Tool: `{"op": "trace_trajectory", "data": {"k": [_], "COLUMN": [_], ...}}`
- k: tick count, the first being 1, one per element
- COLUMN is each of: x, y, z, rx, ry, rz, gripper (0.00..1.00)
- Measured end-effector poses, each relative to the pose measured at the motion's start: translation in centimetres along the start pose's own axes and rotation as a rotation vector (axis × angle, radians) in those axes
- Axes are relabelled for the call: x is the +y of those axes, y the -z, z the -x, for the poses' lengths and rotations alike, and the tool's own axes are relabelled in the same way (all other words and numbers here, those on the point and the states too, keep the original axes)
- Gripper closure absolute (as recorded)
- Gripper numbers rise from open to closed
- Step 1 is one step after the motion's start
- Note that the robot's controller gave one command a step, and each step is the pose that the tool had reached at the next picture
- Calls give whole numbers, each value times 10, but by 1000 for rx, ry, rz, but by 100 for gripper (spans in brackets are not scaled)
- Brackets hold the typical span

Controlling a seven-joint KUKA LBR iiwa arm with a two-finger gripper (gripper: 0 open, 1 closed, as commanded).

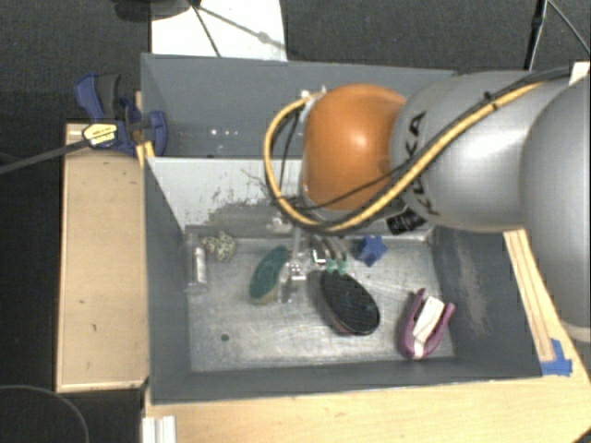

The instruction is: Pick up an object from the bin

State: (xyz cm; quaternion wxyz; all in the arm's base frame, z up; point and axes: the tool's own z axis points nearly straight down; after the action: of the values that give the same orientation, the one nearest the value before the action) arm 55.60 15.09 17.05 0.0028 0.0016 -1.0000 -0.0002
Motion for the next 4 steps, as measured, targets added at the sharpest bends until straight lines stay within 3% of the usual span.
{"op": "trace_trajectory", "data": {"k": [1, 4], "x": [-20, -20], "y": [-98, -95], "z": [33, 37], "rx": [-10, -13], "ry": [255, 232], "rz": [1, 1], "gripper": [0, 0]}}
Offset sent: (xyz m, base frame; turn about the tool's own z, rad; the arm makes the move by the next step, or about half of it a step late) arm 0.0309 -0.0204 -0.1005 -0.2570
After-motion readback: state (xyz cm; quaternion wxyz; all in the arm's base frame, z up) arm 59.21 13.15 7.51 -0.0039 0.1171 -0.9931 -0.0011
